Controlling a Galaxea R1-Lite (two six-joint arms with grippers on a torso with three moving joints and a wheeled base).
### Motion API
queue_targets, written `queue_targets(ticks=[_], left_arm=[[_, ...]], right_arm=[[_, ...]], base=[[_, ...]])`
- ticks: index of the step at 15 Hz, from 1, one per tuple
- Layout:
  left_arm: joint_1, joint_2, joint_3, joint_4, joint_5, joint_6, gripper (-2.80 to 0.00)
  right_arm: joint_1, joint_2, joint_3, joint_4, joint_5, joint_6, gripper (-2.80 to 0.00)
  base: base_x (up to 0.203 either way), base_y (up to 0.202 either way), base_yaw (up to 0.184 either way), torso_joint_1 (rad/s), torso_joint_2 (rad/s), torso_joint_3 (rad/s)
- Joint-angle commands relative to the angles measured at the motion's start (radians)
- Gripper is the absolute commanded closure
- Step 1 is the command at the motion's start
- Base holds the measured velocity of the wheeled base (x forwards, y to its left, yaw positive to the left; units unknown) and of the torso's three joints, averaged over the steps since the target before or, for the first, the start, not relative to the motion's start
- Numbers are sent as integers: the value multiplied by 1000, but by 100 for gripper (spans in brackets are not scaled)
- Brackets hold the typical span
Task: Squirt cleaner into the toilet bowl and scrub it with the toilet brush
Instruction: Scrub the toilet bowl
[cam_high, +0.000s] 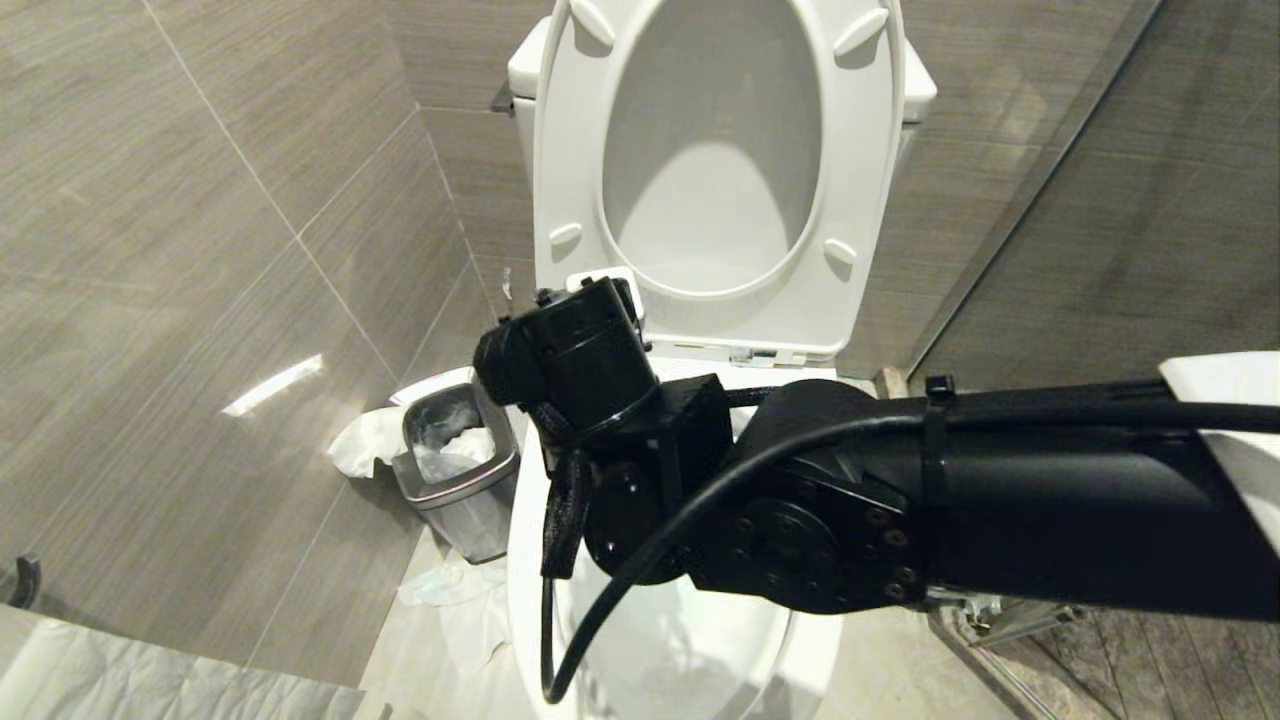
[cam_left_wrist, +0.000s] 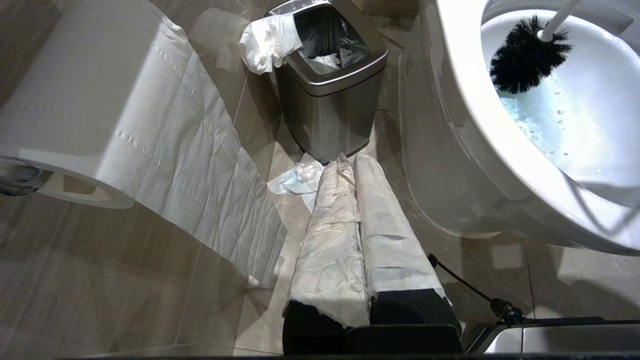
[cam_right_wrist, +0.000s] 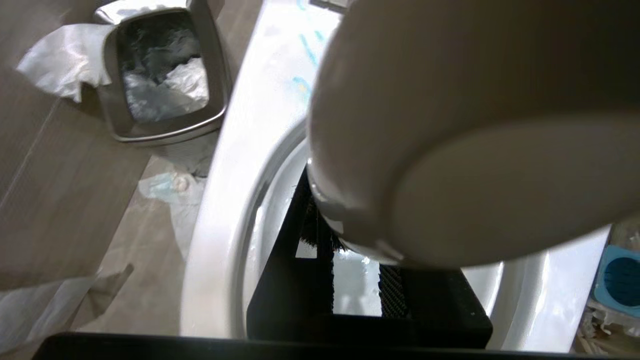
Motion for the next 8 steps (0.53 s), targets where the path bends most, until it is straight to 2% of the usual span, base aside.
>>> queue_targets(ticks=[1, 4, 8], left_arm=[[-1, 1, 0, 0, 0, 0, 0], [-1, 1, 0, 0, 0, 0, 0], [-1, 1, 0, 0, 0, 0, 0]], right_arm=[[-25, 49, -41, -1, -4, -7, 0], [-80, 60, -92, -1, -4, -43, 0], [-130, 35, -83, 3, -4, -56, 0]], base=[[0, 0, 0, 0, 0, 0], [0, 0, 0, 0, 0, 0], [0, 0, 0, 0, 0, 0]])
